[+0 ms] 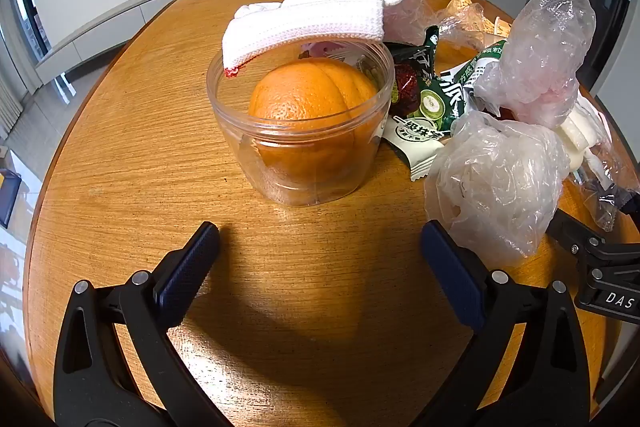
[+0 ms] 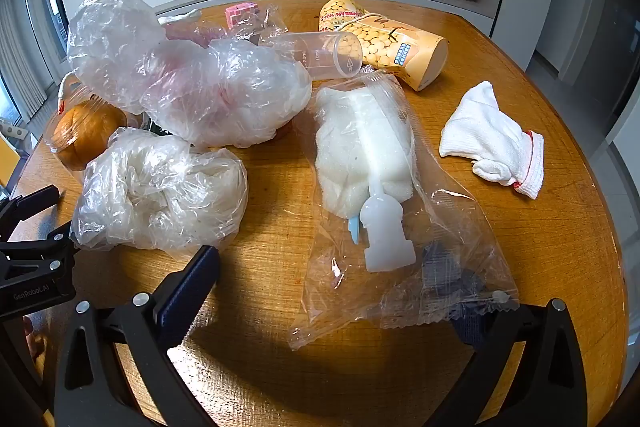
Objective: Collect trash
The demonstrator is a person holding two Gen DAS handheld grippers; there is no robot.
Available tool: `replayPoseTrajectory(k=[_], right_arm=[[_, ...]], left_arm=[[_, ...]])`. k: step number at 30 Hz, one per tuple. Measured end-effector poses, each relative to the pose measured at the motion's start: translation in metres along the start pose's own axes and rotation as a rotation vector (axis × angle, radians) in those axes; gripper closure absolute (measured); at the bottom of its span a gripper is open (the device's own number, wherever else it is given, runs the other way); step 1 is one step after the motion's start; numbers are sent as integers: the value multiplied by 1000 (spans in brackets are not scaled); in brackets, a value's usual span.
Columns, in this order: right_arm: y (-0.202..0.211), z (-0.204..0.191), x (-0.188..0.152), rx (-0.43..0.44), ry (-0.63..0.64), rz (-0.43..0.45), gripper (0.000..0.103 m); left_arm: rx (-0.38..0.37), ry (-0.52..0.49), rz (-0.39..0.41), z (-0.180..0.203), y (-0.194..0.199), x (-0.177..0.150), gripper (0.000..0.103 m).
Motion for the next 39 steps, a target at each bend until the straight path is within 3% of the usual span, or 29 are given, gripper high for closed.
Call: replayPoseTrajectory(k=[39], right_arm=[[0,0,0,-7,6,3,2]], left_arm=[[-2,1,-2,0,0,0,6]])
Point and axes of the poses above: each gripper's, at about its wrist camera, not at the fingertips, and y roughly against the way its jaws point, z to its right, x to its top, the point moved 9 cm from there along -y, roughly the way its jaws point
